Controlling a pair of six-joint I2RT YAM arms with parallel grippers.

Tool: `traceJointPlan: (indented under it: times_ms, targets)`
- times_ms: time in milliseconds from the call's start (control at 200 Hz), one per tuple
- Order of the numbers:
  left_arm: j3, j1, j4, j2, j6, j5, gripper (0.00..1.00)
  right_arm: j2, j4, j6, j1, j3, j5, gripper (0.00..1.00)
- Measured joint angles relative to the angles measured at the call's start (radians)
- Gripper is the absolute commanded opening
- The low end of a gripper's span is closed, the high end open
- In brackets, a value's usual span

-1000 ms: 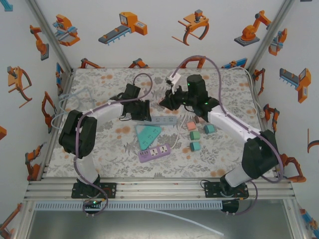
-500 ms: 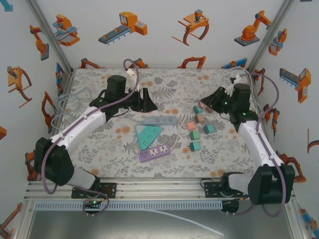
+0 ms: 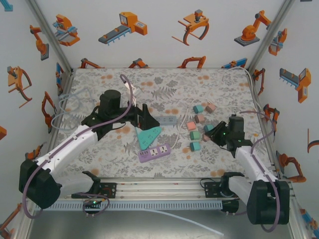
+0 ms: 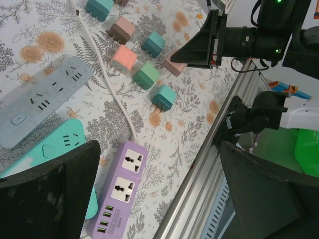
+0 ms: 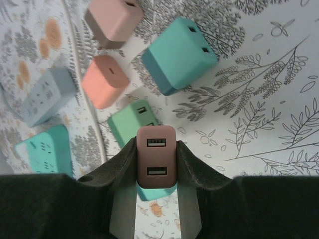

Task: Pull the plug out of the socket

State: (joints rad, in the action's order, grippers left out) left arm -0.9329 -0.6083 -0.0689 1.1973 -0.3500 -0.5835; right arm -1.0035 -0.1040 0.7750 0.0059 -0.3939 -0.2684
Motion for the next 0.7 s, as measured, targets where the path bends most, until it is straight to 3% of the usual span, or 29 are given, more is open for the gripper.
traceJointPlan:
  times_ms: [320,491,701]
  targets:
    - [0.0,0.0,0.014,0.017,0.006,0.031,0.97,-0.155,0.311,0.045,0.005,0.076,-0.079,0.0]
    - [0.0,0.0,0.024,0.018,0.007,0.069,0.97,-0.18,0.436,0.1,0.051,0.126,-0.079,0.2]
    - [0.005,0.0,0.033,0.015,0.007,0.096,0.97,-0.19,0.514,0.128,0.087,0.159,-0.06,0.33]
